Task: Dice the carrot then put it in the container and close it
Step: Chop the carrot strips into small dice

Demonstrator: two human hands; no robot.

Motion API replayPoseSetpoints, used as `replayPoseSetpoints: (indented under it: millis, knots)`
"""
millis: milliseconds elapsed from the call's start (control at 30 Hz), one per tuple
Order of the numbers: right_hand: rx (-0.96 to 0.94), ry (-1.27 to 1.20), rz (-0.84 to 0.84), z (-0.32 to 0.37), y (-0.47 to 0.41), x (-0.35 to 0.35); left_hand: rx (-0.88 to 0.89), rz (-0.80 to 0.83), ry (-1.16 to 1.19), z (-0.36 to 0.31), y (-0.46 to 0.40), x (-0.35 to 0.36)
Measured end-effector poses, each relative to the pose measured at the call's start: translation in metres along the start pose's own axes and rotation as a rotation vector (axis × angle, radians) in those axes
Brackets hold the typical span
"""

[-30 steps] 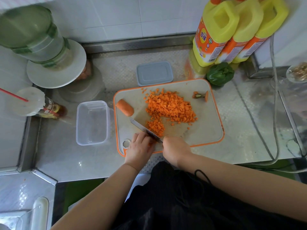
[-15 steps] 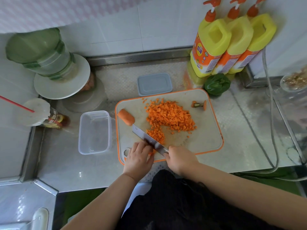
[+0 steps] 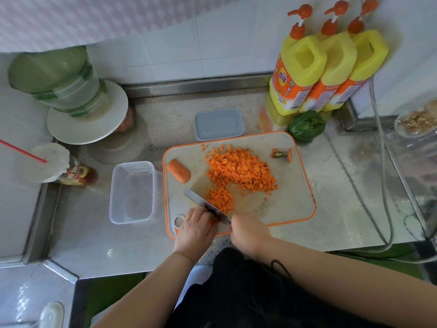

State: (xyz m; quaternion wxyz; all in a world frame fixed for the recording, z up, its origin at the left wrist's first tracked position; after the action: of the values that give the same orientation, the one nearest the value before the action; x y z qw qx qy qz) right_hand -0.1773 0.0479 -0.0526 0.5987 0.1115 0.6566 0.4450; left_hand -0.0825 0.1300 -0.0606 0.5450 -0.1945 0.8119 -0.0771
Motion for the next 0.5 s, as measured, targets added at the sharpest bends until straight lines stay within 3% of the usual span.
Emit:
replayPoseSetpoints:
  millis: [200,367,500]
  knots:
    - [0.020,-0.094,0.002,-0.011,-0.004,-0.011,-0.041,-0.007,-0.043,-0.002,-0.002,-0.001]
    - [0.002,-0.101,-0.086,-0.014,-0.003,-0.026,-0.029,-0.002,-0.058,-0.003,-0.002,-0.004]
    - [-0.024,-0.037,-0.056,-0.007,0.006,-0.020,0.006,-0.051,-0.082,-0.005,-0.001,-0.015]
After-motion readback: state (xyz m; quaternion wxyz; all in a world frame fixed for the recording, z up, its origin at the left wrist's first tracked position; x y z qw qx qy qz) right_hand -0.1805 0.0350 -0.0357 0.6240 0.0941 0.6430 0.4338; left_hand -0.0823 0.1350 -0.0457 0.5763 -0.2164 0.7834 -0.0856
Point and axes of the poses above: each hand's wrist, its own y-axis away from the middle knuckle, its own x-axis out of the palm, z = x × y, the point moved 10 cm from there along -y, towards the middle knuckle, and after that the axes turned 15 degrees about x, right-handed, at the moved point
